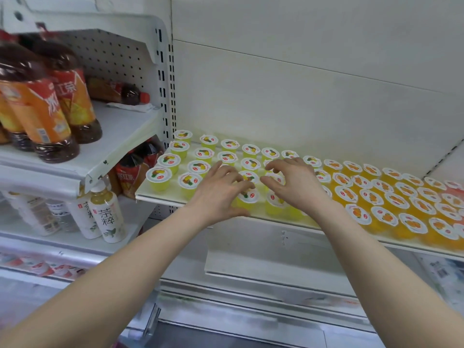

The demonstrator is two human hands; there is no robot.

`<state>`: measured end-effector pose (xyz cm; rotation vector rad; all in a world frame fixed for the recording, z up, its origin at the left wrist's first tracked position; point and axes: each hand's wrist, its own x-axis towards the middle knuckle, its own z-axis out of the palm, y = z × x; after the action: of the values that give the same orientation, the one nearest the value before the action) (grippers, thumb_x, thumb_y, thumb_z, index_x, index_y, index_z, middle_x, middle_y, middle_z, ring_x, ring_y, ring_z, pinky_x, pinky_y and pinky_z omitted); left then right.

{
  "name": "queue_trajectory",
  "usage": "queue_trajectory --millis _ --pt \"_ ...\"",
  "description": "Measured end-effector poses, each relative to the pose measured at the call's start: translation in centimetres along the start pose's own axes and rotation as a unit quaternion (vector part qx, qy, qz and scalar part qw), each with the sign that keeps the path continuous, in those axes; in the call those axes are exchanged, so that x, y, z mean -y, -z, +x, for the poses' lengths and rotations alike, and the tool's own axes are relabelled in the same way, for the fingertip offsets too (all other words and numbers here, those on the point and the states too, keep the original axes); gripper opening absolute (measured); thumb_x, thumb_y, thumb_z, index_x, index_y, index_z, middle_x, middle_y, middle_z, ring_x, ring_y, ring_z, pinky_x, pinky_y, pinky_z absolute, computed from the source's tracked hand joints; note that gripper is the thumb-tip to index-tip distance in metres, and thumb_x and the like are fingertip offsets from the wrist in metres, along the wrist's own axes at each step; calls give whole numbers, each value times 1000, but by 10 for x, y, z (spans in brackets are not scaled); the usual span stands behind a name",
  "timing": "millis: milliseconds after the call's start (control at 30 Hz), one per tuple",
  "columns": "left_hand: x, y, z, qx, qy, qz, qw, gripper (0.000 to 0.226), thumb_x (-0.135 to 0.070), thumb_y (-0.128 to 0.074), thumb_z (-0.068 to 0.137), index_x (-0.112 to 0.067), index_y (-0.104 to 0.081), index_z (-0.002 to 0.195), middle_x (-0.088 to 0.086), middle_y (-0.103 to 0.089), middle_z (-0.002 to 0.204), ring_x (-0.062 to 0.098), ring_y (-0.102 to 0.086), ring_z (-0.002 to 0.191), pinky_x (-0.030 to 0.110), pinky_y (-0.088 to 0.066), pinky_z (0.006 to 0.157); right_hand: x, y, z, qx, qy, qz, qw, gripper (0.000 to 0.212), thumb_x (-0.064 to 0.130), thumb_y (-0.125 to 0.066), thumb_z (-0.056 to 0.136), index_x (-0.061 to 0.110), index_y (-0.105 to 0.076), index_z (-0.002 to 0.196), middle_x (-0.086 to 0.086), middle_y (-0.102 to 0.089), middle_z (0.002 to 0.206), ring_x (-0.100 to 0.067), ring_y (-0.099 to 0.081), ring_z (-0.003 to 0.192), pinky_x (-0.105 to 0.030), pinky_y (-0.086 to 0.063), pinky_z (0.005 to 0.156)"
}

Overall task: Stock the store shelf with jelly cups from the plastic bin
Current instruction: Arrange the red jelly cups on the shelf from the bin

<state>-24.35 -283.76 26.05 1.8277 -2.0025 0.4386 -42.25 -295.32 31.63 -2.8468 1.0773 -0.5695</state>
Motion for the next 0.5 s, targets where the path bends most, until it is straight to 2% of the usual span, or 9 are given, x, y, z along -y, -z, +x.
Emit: queue_trajectory --millis 67,167,300,367,500 --pt "10 11 1 -33 31 -3 999 58 -69 -52 78 -29 -64 118 -3 -64 109 25 -52 116 49 -34 109 4 -2 20 2 17 -9 1000 35 49 -54 92 28 -63 118 4 -66 111 -24 -50 115 -41 -40 94" --pt "49 30 7 -56 114 -1 992 47 -56 -51 90 -24 -64 121 1 -66 115 27 -53 113 41 -40 101 16 -10 55 39 35 -28 998 35 44 -53 95 28 -60 126 3 -65 117 -25 -48 117 -41 -39 94" --pt "98 44 23 55 206 35 976 42 -47 -50 96 -30 -54 135 1 -59 131 27 -46 122 37 -35 103 32 -31 91 69 58 -26 996 39 41 -57 93 29 -58 130 1 -64 120 -26 -46 120 -40 -37 94" --pt "112 43 33 107 212 50 970 42 -48 -47 97 -33 -51 137 1 -57 134 27 -45 124 38 -36 104 35 -40 104 82 69 -27 994 41 43 -59 92 29 -57 131 0 -64 122 -27 -46 121 -41 -38 94" --pt "127 34 48 161 195 51 966 38 -46 -51 96 -37 -55 133 0 -61 131 28 -47 123 38 -40 100 38 -48 123 132 85 -39 987 39 42 -60 90 30 -59 127 -2 -65 120 -28 -47 119 -40 -38 92"
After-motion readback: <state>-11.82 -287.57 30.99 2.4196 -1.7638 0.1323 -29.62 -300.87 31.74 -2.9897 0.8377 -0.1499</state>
